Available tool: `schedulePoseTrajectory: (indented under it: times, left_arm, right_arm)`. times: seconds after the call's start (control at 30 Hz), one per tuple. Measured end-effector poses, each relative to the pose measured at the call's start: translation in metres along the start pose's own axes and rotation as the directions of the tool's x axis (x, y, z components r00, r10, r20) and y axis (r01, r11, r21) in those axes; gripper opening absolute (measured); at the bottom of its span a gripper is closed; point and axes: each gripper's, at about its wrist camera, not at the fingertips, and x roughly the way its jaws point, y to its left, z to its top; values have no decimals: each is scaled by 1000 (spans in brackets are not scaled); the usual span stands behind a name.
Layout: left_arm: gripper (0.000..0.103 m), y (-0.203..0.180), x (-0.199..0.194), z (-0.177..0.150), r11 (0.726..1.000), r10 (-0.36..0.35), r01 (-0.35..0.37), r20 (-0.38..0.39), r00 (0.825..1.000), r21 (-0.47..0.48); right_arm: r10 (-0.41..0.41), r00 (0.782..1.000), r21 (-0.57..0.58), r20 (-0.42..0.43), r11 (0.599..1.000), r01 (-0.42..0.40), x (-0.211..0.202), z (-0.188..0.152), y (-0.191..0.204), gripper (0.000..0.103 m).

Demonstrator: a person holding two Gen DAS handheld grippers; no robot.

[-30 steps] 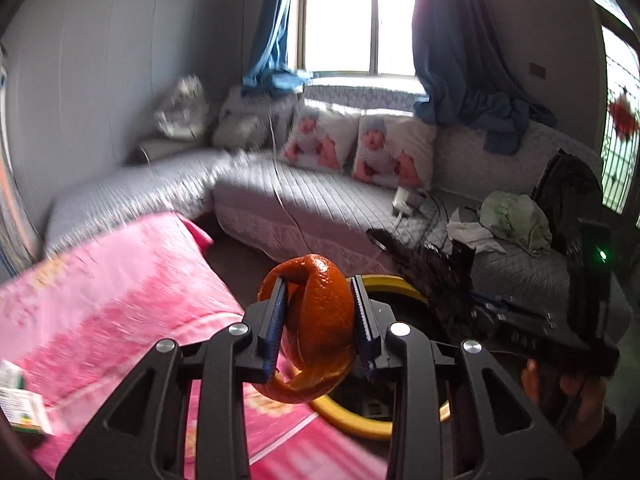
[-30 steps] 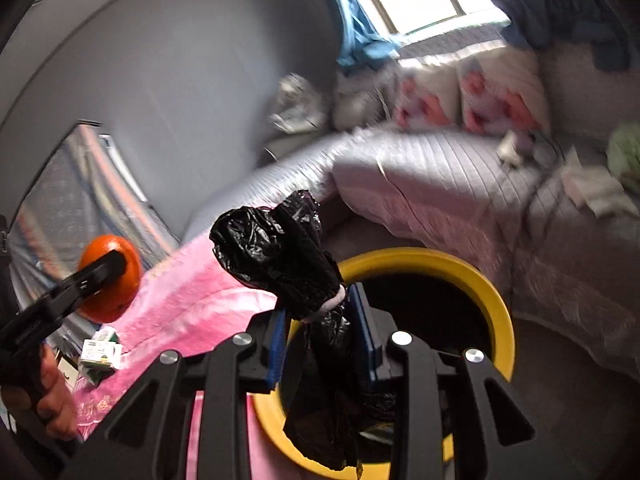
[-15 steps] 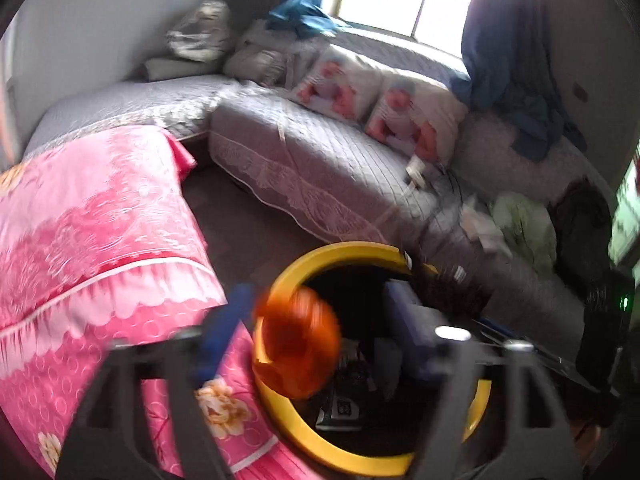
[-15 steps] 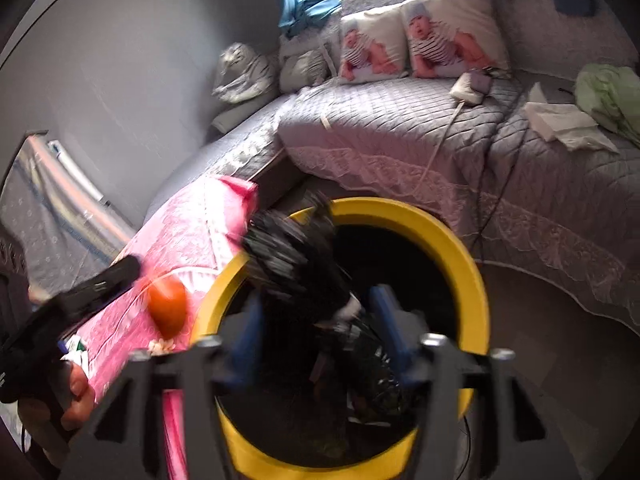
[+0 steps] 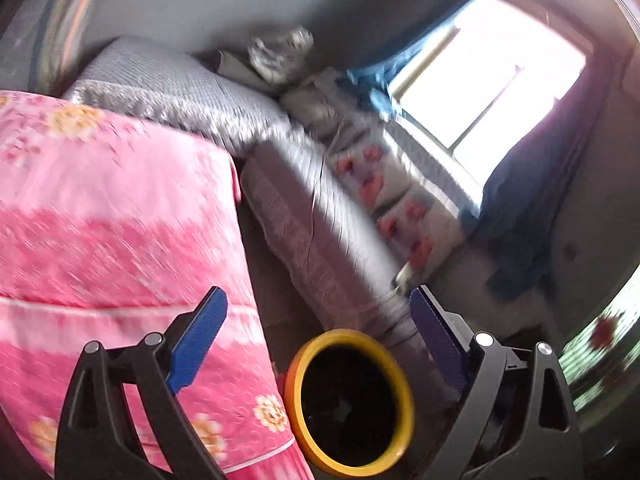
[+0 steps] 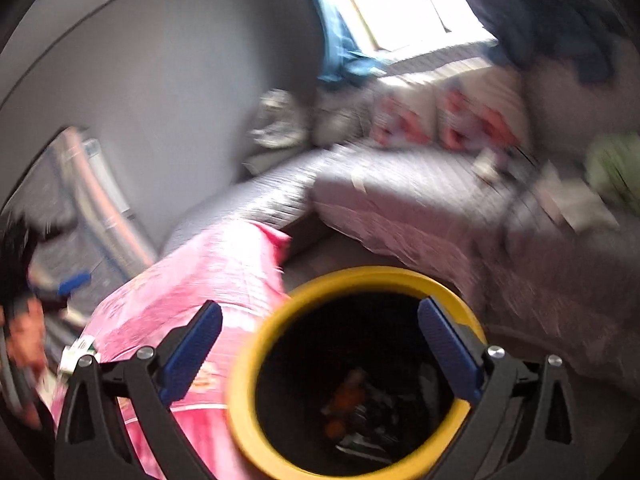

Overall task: Collect trash
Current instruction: 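Carry the bag and peel over the yellow bin and open both tools, then grasp the green-white medicine box with the right tool while the left tool grasps the wipe pack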

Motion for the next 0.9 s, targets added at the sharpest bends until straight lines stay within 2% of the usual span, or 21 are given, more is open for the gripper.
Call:
schedulePoseTrajectory:
  times: [0.1,0.13,0.2,0.27,0.3,0.33,0.37,0.4,0.47,0.53,0.57,0.6,0.63,0.67,0.7,0.73,0.8,0.87,0.9]
  left_arm:
    - [90,27,-77,43,999,23,-19,123,992,-31]
    - [91,38,-105,53,998,58,-52,167,984,-36]
    - [91,56,-152,66,993,117,-110,235,965,-45]
    - [91,77,-198,72,985,170,-160,292,941,-57]
    - [91,89,-222,73,980,197,-182,323,926,-76]
    - [92,105,-252,72,971,239,-215,356,903,-106]
    - [92,116,-270,73,964,265,-233,375,889,-129]
    - [92,128,-295,68,954,297,-254,405,865,-156]
    - [93,152,-341,54,921,388,-329,475,790,-206]
    - [94,168,-372,37,876,480,-414,518,707,-247]
    - [94,178,-388,23,838,541,-470,532,651,-277]
    - [94,185,-394,15,823,562,-491,535,631,-286]
    - [94,195,-398,0,802,589,-521,526,613,-291]
    - [94,202,-398,-8,791,604,-539,510,612,-290]
    - [94,211,-394,-18,787,611,-551,481,629,-278]
    - [94,224,-386,-29,796,601,-552,435,670,-249]
    - [94,240,-371,-42,812,582,-549,362,728,-200]
    - [94,253,-354,-58,830,555,-537,308,773,-148]
    - [94,258,-349,-66,834,549,-536,289,785,-128]
  right_arm:
    - [133,991,-165,26,978,-127,0,6,60,95]
    - [186,982,-220,15,959,-179,3,7,81,95]
    - [299,953,-354,-37,888,-293,11,4,134,95]
    - [370,924,-482,-92,796,-366,21,-6,188,95]
    - [405,905,-538,-131,738,-408,27,-14,217,95]
    - [443,874,-593,-197,656,-466,36,-27,251,95]
    - [456,857,-622,-242,604,-497,43,-36,273,95]
    - [459,835,-667,-305,523,-531,55,-52,308,95]
    - [435,820,-732,-373,405,-548,74,-78,358,95]
    - [407,811,-773,-420,307,-555,93,-101,392,95]
    - [394,807,-787,-440,262,-558,100,-112,407,95]
    - [372,803,-801,-465,209,-561,112,-125,426,95]
    - [357,802,-808,-479,179,-562,119,-134,435,95]
    - [332,806,-818,-489,146,-557,131,-143,449,95]
    - [311,810,-822,-497,129,-554,143,-149,460,95]
    - [298,810,-822,-505,123,-557,151,-154,467,95]
    - [273,808,-819,-522,105,-565,166,-161,481,95]
    - [245,811,-825,-531,68,-561,177,-168,496,95]
    - [235,815,-829,-529,59,-556,181,-169,499,95]
